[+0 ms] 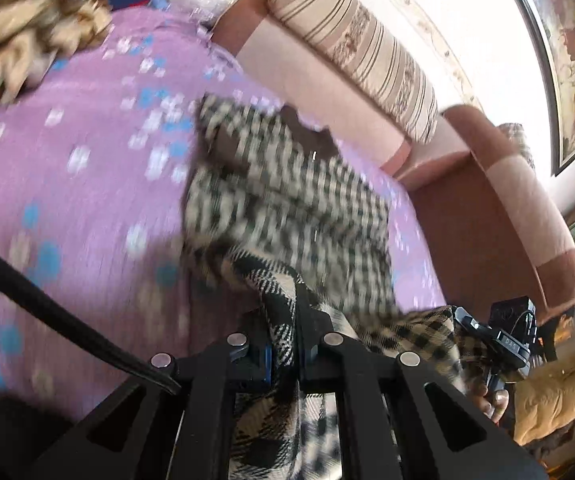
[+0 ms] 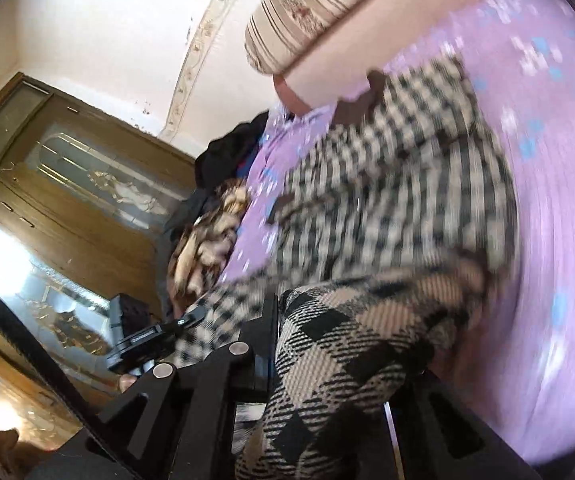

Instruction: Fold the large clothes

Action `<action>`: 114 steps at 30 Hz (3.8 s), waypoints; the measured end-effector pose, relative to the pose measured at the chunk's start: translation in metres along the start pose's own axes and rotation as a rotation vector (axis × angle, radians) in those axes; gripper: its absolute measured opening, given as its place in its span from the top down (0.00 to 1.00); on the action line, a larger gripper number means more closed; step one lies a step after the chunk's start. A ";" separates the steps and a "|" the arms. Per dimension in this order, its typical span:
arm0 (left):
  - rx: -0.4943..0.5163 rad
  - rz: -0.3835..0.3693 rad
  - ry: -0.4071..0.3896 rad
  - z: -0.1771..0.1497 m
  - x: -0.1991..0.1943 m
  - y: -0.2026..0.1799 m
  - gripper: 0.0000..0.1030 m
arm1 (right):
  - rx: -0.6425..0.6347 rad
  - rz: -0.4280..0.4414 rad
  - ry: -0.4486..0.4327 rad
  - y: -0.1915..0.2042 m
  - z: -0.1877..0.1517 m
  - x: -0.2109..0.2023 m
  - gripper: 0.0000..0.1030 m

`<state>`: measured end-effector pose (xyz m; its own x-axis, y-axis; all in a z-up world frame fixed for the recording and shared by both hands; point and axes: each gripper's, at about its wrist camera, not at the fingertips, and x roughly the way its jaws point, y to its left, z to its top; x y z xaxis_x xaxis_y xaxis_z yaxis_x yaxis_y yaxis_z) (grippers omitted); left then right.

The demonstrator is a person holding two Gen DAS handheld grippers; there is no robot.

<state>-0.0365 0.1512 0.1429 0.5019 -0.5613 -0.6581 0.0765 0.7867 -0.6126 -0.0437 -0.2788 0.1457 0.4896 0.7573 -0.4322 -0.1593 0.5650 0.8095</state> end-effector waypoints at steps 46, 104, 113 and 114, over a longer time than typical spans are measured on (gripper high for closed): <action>0.005 0.398 -0.117 0.089 0.102 0.067 0.32 | -0.451 -0.421 0.340 0.040 0.091 0.273 0.43; 0.142 0.414 -0.149 0.054 0.086 0.021 0.64 | 0.064 -0.635 -0.129 -0.087 0.012 -0.019 0.45; 0.200 0.401 -0.110 0.022 0.097 -0.013 0.55 | 0.083 -0.561 -0.193 -0.097 -0.034 -0.053 0.44; 0.205 0.403 -0.109 0.016 0.096 -0.016 0.52 | 0.084 -0.554 -0.197 -0.097 -0.036 -0.054 0.44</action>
<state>0.0247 0.0889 0.0966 0.6132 -0.1787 -0.7695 0.0198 0.9773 -0.2111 -0.0857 -0.3628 0.0760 0.6319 0.2774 -0.7237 0.2298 0.8247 0.5168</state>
